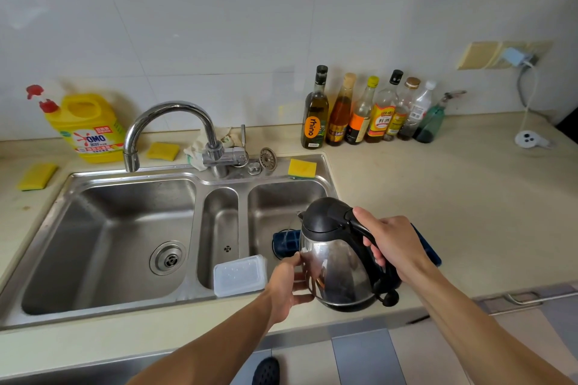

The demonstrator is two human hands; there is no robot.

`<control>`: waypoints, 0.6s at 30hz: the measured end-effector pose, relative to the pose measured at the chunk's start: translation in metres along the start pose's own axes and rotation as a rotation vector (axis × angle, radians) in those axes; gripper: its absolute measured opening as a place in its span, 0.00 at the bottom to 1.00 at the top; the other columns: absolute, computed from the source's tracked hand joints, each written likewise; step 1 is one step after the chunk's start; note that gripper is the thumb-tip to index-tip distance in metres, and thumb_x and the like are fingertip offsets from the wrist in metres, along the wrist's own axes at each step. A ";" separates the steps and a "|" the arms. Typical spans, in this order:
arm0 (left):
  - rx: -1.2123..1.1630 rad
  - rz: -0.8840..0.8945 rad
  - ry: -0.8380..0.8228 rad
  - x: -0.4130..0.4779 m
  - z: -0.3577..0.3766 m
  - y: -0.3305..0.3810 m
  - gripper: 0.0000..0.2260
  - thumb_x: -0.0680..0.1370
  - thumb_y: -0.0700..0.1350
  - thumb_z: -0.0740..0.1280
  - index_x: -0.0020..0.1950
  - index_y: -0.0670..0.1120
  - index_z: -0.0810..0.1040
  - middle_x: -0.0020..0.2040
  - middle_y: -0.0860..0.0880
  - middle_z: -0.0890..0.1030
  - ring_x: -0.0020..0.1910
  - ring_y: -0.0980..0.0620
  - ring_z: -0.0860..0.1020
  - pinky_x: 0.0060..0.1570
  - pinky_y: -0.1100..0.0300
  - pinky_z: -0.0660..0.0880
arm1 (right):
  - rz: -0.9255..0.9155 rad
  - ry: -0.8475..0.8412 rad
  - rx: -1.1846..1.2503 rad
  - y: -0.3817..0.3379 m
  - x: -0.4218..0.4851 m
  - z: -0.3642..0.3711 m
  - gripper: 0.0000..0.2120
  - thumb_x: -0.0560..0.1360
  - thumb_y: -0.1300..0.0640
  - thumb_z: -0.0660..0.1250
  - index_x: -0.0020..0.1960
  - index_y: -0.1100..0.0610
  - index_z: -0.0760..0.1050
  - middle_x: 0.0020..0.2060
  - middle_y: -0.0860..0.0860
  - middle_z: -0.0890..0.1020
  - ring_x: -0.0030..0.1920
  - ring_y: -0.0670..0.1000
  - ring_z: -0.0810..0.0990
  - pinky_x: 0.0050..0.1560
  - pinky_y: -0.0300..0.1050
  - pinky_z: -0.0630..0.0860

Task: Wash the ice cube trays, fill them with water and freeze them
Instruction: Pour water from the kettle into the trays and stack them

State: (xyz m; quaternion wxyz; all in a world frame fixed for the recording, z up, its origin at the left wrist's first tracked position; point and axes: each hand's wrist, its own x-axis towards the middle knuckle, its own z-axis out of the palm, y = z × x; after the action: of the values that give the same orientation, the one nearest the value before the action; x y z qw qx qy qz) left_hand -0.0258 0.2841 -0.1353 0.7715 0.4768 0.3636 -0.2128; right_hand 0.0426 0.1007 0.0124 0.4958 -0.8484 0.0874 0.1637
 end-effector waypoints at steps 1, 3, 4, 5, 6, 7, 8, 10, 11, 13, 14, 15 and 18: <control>0.003 0.001 -0.003 0.000 0.001 0.000 0.17 0.86 0.54 0.58 0.60 0.44 0.82 0.52 0.41 0.86 0.55 0.41 0.83 0.47 0.47 0.81 | 0.003 0.001 0.003 0.000 0.000 -0.001 0.28 0.77 0.38 0.69 0.31 0.61 0.76 0.20 0.51 0.75 0.20 0.50 0.70 0.23 0.38 0.70; 0.010 0.005 -0.009 0.000 0.002 0.001 0.17 0.86 0.54 0.58 0.60 0.45 0.81 0.54 0.41 0.85 0.56 0.41 0.82 0.47 0.47 0.81 | 0.009 0.005 0.005 0.000 0.000 -0.002 0.28 0.77 0.38 0.68 0.31 0.61 0.76 0.20 0.51 0.75 0.20 0.50 0.70 0.24 0.39 0.70; 0.013 0.007 -0.012 0.000 0.002 0.001 0.17 0.86 0.54 0.57 0.60 0.45 0.81 0.54 0.41 0.85 0.56 0.41 0.82 0.47 0.47 0.81 | 0.011 0.009 0.005 0.000 0.000 -0.002 0.28 0.77 0.38 0.68 0.31 0.61 0.76 0.20 0.51 0.75 0.20 0.50 0.70 0.24 0.39 0.70; 0.017 0.008 -0.016 0.000 0.003 0.001 0.17 0.86 0.54 0.57 0.60 0.45 0.81 0.54 0.41 0.85 0.57 0.41 0.82 0.48 0.47 0.81 | 0.013 0.013 0.003 0.001 0.000 -0.003 0.29 0.77 0.38 0.68 0.31 0.61 0.76 0.20 0.51 0.75 0.20 0.50 0.70 0.24 0.39 0.70; 0.020 0.009 -0.021 0.000 0.003 0.001 0.17 0.86 0.54 0.57 0.60 0.45 0.81 0.55 0.41 0.85 0.57 0.41 0.82 0.48 0.47 0.81 | 0.016 0.019 0.000 0.001 0.000 -0.003 0.29 0.77 0.38 0.68 0.31 0.61 0.76 0.20 0.52 0.75 0.20 0.50 0.70 0.23 0.39 0.70; 0.023 0.010 -0.024 0.001 0.003 0.001 0.17 0.86 0.54 0.57 0.60 0.45 0.81 0.55 0.41 0.85 0.57 0.40 0.82 0.49 0.46 0.81 | 0.019 0.024 -0.002 0.001 0.000 -0.004 0.29 0.77 0.38 0.68 0.31 0.61 0.76 0.20 0.52 0.75 0.20 0.50 0.71 0.23 0.38 0.70; 0.026 0.011 -0.028 0.001 0.003 0.001 0.17 0.86 0.54 0.57 0.60 0.45 0.81 0.55 0.41 0.85 0.57 0.40 0.82 0.50 0.46 0.81 | 0.020 0.029 -0.003 0.001 0.000 -0.005 0.29 0.76 0.37 0.68 0.30 0.60 0.76 0.20 0.52 0.75 0.20 0.50 0.71 0.23 0.38 0.70; 0.029 0.012 -0.032 0.002 0.003 0.000 0.17 0.86 0.54 0.57 0.61 0.45 0.80 0.55 0.41 0.85 0.57 0.40 0.82 0.51 0.45 0.81 | 0.022 0.034 -0.005 0.002 0.000 -0.006 0.29 0.76 0.37 0.68 0.29 0.60 0.76 0.20 0.52 0.75 0.20 0.50 0.71 0.22 0.38 0.70; 0.031 0.011 -0.033 0.003 0.004 0.000 0.17 0.86 0.54 0.57 0.61 0.45 0.80 0.55 0.41 0.85 0.57 0.40 0.82 0.51 0.45 0.81 | 0.023 0.036 -0.006 0.002 0.000 -0.006 0.29 0.76 0.37 0.69 0.29 0.60 0.76 0.20 0.52 0.75 0.20 0.50 0.71 0.22 0.38 0.70; 0.031 0.009 -0.032 0.003 0.004 0.000 0.17 0.86 0.54 0.58 0.61 0.45 0.80 0.55 0.41 0.85 0.57 0.40 0.82 0.51 0.45 0.81 | 0.023 0.037 -0.005 0.003 0.001 -0.007 0.29 0.76 0.37 0.69 0.29 0.60 0.76 0.20 0.52 0.75 0.20 0.50 0.71 0.22 0.38 0.70; 0.029 0.008 -0.032 0.003 0.004 0.000 0.17 0.85 0.54 0.58 0.61 0.45 0.80 0.55 0.41 0.85 0.57 0.40 0.82 0.51 0.45 0.81 | 0.023 0.037 -0.003 0.003 0.001 -0.007 0.29 0.76 0.37 0.69 0.29 0.60 0.76 0.20 0.52 0.75 0.20 0.50 0.71 0.22 0.38 0.70; 0.027 0.007 -0.033 0.004 0.004 0.001 0.17 0.85 0.54 0.58 0.61 0.45 0.80 0.55 0.41 0.85 0.57 0.40 0.82 0.51 0.45 0.81 | 0.023 0.037 0.000 0.003 0.001 -0.007 0.29 0.76 0.37 0.69 0.29 0.60 0.76 0.20 0.52 0.75 0.20 0.50 0.70 0.22 0.38 0.70; 0.025 0.003 -0.038 0.005 0.004 0.001 0.17 0.85 0.54 0.59 0.61 0.45 0.80 0.55 0.41 0.85 0.58 0.40 0.82 0.52 0.45 0.81 | 0.030 0.042 -0.001 0.002 0.001 -0.008 0.29 0.75 0.36 0.69 0.29 0.60 0.76 0.20 0.53 0.74 0.20 0.50 0.70 0.22 0.38 0.70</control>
State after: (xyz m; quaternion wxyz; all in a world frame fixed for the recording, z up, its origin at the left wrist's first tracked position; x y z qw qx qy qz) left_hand -0.0203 0.2812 -0.1373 0.7727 0.4826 0.3454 -0.2252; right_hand 0.0447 0.0924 0.0137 0.4910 -0.8505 0.1104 0.1533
